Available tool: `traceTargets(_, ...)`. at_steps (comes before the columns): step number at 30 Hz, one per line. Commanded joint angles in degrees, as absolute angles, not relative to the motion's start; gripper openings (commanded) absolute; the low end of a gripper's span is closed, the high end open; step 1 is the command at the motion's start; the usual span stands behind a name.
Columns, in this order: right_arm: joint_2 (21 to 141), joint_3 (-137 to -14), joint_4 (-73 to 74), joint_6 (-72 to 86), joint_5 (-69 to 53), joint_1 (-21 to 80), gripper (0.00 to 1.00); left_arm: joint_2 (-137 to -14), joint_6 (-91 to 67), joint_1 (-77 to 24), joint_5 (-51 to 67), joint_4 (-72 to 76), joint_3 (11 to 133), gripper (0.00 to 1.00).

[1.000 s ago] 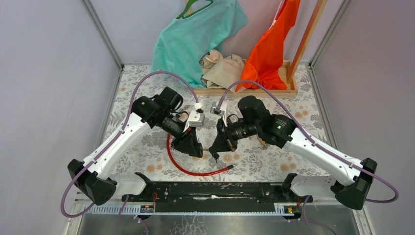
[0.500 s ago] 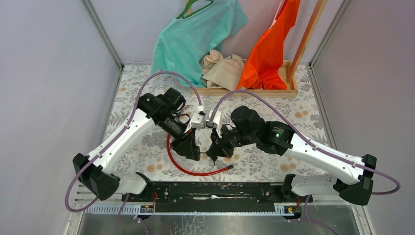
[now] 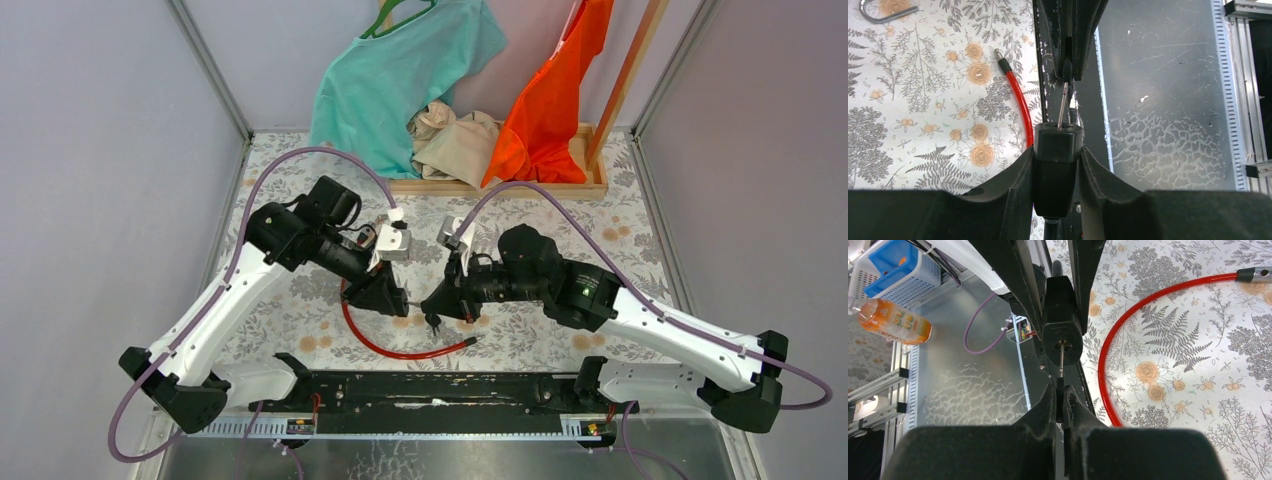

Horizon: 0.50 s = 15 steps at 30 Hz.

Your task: Unlock with the key

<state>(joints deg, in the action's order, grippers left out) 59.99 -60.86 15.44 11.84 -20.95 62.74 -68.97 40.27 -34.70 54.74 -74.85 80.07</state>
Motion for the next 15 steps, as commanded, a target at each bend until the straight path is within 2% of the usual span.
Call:
traceTargets(1, 60.0, -63.3, 4.0, 14.8, -22.5, 64.4, 0.00, -70.1, 38.6, -35.6, 54.3, -60.7, 82.5, 0.00)
traceTargets(15, 51.4, -67.3, 23.5, 9.8, -19.6, 64.5, 0.00, -70.7, 50.0, -35.6, 45.6, -65.9, 80.5, 0.00)
